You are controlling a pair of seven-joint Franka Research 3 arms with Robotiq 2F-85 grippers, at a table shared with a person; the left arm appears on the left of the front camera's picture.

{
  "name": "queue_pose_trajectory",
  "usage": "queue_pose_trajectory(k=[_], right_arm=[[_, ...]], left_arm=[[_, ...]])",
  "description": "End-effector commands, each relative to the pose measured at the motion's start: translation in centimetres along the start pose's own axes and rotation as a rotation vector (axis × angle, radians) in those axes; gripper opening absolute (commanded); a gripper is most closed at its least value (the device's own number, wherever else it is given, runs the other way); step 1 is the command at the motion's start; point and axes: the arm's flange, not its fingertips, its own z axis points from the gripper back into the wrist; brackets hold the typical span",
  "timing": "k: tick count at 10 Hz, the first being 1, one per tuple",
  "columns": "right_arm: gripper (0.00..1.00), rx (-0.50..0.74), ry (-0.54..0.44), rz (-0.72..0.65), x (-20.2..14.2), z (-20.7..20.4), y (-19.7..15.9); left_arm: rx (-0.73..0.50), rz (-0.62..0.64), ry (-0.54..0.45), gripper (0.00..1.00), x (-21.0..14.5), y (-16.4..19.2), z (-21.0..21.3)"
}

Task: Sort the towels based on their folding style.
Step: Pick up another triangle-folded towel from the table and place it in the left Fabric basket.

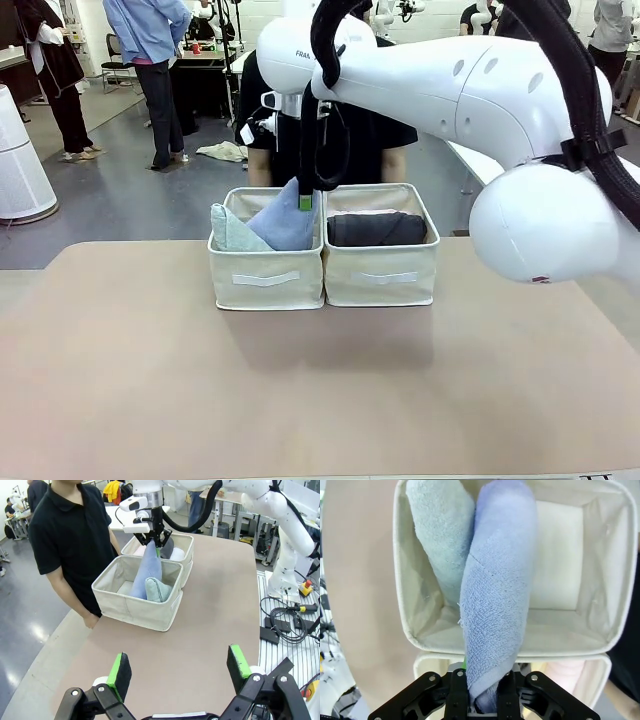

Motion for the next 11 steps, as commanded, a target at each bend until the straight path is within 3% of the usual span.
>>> queue_pose_trajectory(k=[1, 10, 11], right_arm=[[0.17, 0.034, 0.041, 0.034, 0.8, -0.3, -1.0], [0.17, 0.081, 0.021, 0.05, 0.5, -3.4, -1.2], [0.22, 0.07, 0.007, 0.062, 0.6, -3.2, -1.1]], left_arm=[[0.002, -0.013, -0.024, 1.0, 0.0, 0.0, 0.1], [0.002, -0.013, -0.024, 1.0, 0.0, 0.0, 0.1], [0.002, -0.013, -0.024, 1.0, 0.0, 0.0, 0.1]])
